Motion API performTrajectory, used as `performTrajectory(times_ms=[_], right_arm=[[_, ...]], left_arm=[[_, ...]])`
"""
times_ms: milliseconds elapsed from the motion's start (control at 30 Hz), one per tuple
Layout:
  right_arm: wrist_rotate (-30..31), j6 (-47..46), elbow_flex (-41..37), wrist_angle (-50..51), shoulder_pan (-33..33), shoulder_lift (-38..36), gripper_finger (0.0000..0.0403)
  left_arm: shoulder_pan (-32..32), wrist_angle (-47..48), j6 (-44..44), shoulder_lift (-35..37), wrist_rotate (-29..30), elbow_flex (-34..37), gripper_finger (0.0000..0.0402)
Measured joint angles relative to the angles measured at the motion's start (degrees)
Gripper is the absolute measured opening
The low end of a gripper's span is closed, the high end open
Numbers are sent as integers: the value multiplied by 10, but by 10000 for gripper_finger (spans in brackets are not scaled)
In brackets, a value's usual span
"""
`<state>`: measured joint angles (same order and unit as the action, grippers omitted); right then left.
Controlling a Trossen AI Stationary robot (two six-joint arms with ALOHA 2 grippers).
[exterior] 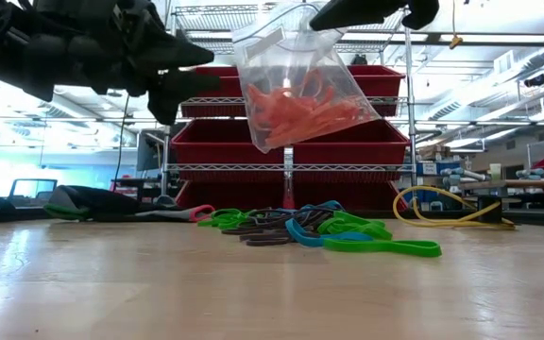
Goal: Sort rubber bands
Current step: Close the transparent zip bag
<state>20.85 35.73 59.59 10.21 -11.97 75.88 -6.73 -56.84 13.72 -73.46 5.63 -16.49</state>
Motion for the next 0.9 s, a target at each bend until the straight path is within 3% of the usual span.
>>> performTrajectory(times_ms=[400,900], right_arm=[[0,0,0,-12,1,0,0],[0,3,0,-11,1,0,0]], left_arm=[[-23,-106,8,-77,66,-8,211],[-21,-207,-2,-121,67,-46,209]])
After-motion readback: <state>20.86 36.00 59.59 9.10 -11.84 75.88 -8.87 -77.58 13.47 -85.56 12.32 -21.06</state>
